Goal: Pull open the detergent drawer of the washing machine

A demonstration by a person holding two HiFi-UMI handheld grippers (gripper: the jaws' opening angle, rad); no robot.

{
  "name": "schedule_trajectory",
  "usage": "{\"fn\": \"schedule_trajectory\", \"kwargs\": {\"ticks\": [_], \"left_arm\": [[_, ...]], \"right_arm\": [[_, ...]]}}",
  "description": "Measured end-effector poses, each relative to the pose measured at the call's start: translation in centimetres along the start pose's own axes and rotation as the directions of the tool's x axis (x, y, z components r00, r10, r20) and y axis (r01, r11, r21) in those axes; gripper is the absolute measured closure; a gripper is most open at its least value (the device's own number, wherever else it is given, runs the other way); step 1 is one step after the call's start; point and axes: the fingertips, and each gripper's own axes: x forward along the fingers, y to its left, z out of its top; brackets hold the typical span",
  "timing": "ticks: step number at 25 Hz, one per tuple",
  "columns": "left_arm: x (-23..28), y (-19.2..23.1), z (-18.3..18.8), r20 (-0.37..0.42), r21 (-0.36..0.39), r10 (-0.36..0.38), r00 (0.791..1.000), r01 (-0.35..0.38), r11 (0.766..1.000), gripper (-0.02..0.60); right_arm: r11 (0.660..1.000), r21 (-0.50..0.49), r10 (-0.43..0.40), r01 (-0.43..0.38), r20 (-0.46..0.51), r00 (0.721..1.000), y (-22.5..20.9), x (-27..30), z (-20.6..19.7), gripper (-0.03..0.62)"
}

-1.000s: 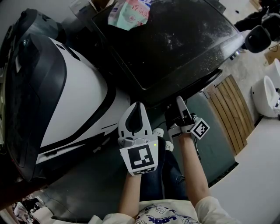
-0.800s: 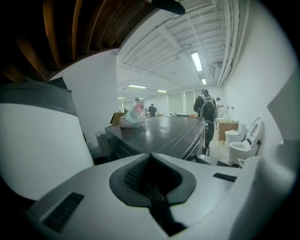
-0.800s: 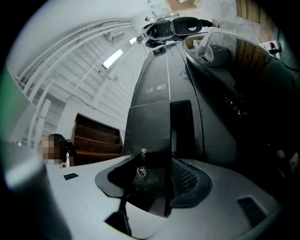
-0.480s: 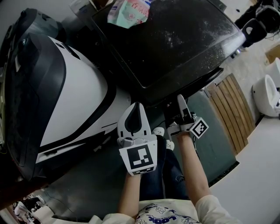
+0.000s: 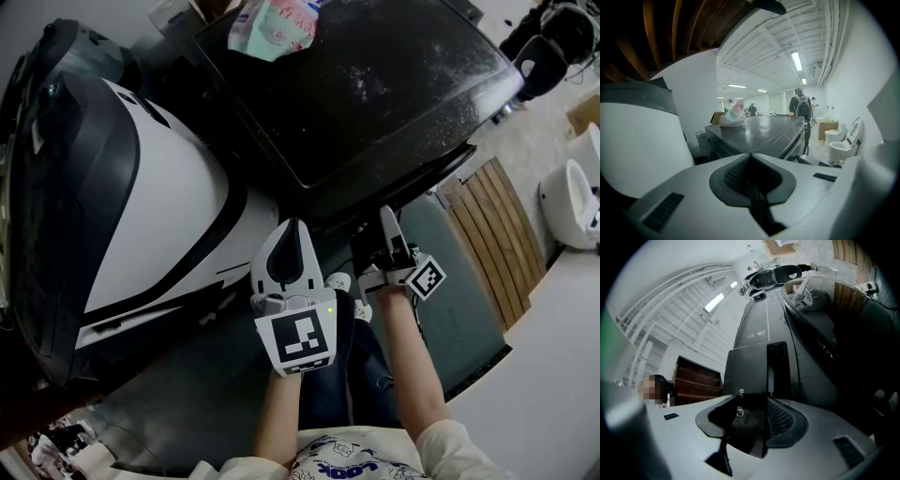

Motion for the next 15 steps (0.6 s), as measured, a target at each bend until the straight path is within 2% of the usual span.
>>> {"fn": "schedule_trajectory", "kwargs": {"ticks": [15], "left_arm": [[-1.4, -0.9, 0.0, 0.011, 0.0, -0.004, 1.0, 0.004, 1.0, 0.568]], "right_arm": [[1.0, 0.004, -0.02, 0.02, 0.006, 1.0, 0.6, -1.4, 0.0, 0.4]]}}
